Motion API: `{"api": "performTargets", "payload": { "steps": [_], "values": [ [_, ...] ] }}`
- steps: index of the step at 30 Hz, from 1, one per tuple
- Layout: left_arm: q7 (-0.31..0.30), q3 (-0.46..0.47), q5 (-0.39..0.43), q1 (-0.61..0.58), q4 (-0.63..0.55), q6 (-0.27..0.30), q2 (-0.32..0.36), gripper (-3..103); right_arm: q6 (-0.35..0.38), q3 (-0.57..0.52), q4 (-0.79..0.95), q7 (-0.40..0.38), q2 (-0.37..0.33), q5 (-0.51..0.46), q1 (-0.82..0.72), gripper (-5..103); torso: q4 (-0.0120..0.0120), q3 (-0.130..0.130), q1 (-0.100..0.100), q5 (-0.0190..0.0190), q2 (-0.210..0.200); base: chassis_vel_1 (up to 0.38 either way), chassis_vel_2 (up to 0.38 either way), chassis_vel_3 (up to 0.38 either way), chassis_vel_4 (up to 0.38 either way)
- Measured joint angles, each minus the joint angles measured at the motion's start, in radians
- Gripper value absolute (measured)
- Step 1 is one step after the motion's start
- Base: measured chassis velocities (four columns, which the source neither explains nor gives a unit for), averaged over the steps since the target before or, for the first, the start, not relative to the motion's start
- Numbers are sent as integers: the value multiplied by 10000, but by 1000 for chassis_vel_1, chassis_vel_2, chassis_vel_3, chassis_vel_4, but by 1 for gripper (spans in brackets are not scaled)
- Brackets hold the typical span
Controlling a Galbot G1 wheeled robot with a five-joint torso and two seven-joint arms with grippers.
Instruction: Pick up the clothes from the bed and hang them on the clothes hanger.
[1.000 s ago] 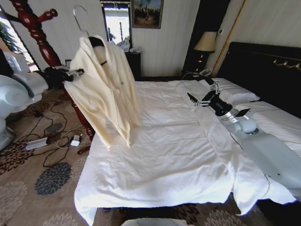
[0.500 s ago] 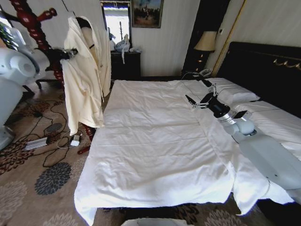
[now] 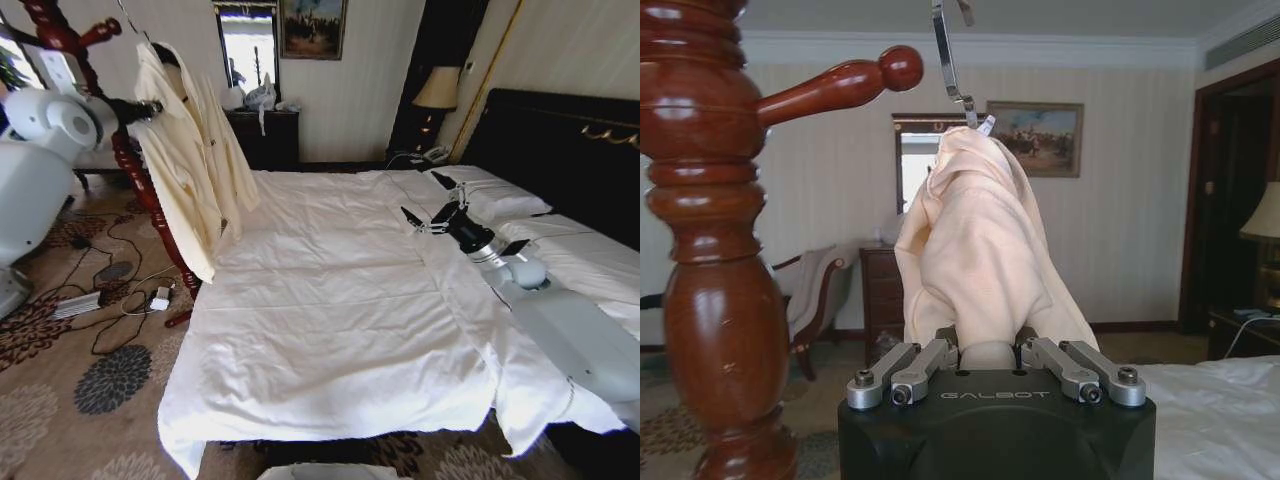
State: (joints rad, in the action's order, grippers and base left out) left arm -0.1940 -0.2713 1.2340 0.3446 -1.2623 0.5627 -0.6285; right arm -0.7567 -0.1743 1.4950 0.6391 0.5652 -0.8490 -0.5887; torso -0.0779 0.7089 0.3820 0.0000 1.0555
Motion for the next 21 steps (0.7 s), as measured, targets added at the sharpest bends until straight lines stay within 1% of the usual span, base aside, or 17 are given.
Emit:
{"api": "performTargets", "payload": {
  "steps": [1,3,4,7,10,12,14,16,18,21],
  "values": [
    [-149,191,12,-166,-167,64,78,22,-22,11,-44,12,3,-4,11,100,2,0,0,-1,0,0,0,0,0],
    [-210,298,13,-258,-260,90,127,22,-33,17,-67,16,3,-7,14,100,3,0,0,0,0,0,0,0,0],
    [-277,536,13,-467,-433,117,281,22,-74,30,-122,28,-1,-16,18,100,3,-1,-1,-1,0,0,0,0,0],
    [-279,654,4,-579,-445,121,416,22,-124,42,-191,48,-20,-21,24,100,5,-2,-3,0,1,0,0,0,0],
    [-10,639,-59,-575,-72,61,480,22,-165,57,-251,56,-32,-35,54,100,2,-1,-3,-2,1,0,0,0,0],
    [36,604,-77,-538,40,44,460,22,-166,62,-253,56,-35,-36,55,100,2,-1,-2,-2,0,0,0,0,0],
    [242,401,-156,-331,499,-15,314,22,-167,82,-254,56,-37,-37,59,100,2,-1,-2,-1,1,0,0,0,0],
    [292,350,-192,-281,615,-31,268,22,-167,85,-250,57,-37,-37,59,100,1,0,-2,0,1,0,0,0,0],
    [442,258,-342,-153,1041,-93,79,22,-170,86,-215,60,-50,-33,10,100,-3,0,-2,0,1,0,0,0,0],
    [466,275,-369,-161,1136,-105,30,22,-183,76,-213,66,-67,-30,-33,100,-3,-1,-1,1,0,0,0,0,0]
  ]
}}
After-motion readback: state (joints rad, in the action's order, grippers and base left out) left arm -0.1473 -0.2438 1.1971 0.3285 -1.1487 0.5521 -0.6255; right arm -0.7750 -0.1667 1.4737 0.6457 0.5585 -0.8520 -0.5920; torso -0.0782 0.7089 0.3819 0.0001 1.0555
